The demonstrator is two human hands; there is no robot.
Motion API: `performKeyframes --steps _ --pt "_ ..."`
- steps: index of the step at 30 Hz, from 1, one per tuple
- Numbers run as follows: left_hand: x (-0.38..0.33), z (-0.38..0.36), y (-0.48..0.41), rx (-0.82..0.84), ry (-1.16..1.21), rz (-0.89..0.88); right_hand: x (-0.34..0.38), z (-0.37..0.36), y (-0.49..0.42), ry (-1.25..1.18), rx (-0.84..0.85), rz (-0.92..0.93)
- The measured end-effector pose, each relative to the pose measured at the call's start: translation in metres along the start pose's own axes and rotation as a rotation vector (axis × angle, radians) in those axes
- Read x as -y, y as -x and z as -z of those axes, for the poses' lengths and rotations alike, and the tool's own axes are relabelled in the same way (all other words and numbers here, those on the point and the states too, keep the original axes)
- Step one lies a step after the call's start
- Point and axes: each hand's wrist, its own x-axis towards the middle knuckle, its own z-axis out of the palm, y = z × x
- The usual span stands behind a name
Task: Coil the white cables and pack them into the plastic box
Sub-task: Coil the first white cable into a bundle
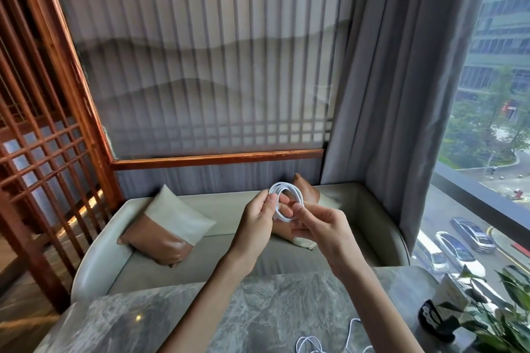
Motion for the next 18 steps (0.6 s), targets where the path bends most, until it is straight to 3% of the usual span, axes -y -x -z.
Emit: performKeyframes --steps 9,14,16,18 --pt "0.000 0.032 -0.010 0.368 0.238 0.081 0.008 0.013 -0.006 -0.161 0.025 -0.191" --pt "-0.002 0.049 -0.013 0.299 0.239 0.142 0.012 0.023 -0.008 -0.159 0.061 -0.215" --pt "-0.005 0.055 -0.015 0.313 0.242 0.207 0.012 0.026 -0.007 -0.036 0.074 -0.162" --pt "-0.010 0.054 -0.016 0.313 0.080 0.236 0.011 0.026 -0.007 0.146 0.054 -0.091"
